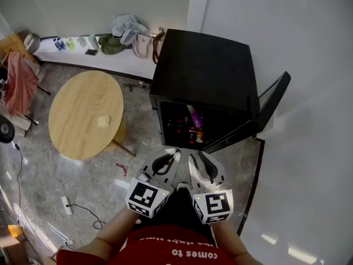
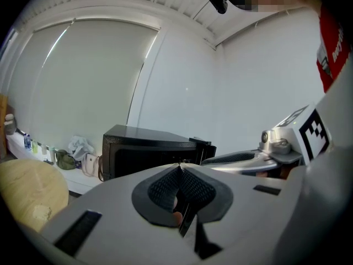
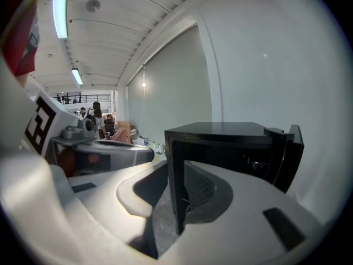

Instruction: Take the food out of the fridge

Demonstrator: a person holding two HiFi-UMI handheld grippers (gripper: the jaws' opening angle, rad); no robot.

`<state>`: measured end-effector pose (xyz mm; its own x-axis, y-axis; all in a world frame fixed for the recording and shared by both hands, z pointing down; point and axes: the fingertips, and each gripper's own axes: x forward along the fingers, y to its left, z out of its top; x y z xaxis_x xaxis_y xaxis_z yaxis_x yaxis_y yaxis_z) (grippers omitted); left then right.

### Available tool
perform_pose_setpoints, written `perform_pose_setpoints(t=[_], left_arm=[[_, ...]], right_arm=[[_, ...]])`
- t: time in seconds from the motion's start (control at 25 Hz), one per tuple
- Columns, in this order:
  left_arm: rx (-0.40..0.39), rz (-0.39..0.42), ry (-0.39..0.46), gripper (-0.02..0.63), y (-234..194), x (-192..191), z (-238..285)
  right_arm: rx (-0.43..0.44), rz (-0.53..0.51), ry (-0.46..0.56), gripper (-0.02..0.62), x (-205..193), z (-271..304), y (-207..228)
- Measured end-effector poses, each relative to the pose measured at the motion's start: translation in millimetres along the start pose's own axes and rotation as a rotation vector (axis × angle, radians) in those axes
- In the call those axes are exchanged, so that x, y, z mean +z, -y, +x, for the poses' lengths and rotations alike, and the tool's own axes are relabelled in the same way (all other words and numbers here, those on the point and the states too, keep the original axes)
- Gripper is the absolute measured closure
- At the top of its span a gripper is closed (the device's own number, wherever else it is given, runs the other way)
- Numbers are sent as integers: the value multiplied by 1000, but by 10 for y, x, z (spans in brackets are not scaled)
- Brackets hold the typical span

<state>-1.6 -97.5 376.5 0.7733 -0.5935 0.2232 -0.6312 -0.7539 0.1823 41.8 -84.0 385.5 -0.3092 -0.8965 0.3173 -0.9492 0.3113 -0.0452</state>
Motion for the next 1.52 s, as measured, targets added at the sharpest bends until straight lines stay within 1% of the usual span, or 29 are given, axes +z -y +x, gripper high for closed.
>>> perform_pose_setpoints(t=[0.12,0.4,0.56,0.64,0.8,1.04,1.24,1.52], left_arm=[[-7,-9,-17,598,-14,-21,24],[-4,-50,-25,598,16,-67,111],[16,-95,-50,597,-21,-206,224],[17,-105,-62,597,-7,-300,280],[17,-109,-77,597,7,-475,355],[34,-126,-65,597,-34,-615,435],[36,-119,-101,597,-30,-827,516],[39,-133,-121,597,-9,-1013,538]], right_arm=[[1,2,-20,523,-11,42,14],[24,-12,-72,522,-81,109,80],[32,-23,-94,520,-161,174,150],[33,-24,-105,518,-222,204,194],[35,-17,-123,518,-371,262,265],[44,-18,-140,516,-549,305,320],[50,-18,-153,508,-722,344,338],[43,-15,-162,506,-914,391,428]])
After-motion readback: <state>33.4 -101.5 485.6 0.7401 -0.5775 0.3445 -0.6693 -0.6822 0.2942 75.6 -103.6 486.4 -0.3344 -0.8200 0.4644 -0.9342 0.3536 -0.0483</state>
